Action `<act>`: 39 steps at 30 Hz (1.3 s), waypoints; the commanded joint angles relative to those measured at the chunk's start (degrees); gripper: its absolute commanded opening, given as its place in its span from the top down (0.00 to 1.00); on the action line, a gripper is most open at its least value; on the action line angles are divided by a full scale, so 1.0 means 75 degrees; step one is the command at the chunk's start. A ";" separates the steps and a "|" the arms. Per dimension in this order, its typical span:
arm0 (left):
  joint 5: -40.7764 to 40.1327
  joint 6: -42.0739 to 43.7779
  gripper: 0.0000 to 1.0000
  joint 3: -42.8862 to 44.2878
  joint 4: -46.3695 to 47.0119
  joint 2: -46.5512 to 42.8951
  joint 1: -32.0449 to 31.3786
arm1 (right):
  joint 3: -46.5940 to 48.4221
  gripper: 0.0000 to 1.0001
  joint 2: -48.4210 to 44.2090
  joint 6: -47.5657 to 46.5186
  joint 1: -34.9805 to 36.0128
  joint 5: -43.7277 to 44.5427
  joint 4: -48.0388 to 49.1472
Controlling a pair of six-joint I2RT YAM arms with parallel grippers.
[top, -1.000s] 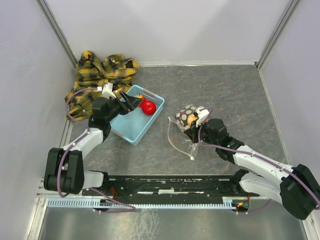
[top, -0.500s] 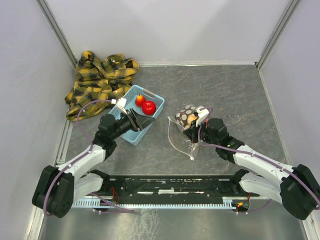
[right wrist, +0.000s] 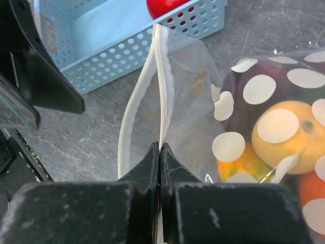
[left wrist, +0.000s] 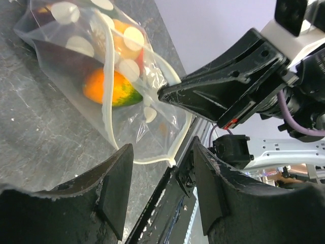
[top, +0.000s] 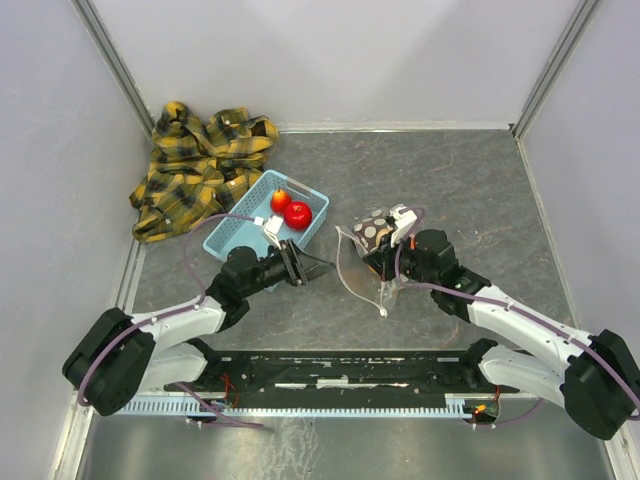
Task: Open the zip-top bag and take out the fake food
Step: Pick up the fake fruit from the zipper food storage bag.
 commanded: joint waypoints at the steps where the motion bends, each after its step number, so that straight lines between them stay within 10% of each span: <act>1: -0.0317 -0.0181 0.43 0.0359 0.0691 0.0310 -0.0353 | 0.0532 0.98 -0.0116 0.0085 0.0014 -0.0244 0.0101; 39: -0.1325 -0.0384 0.40 0.1090 0.1204 0.2808 -0.1420 | 0.1499 0.98 0.0512 0.0305 0.0572 -0.0719 0.0241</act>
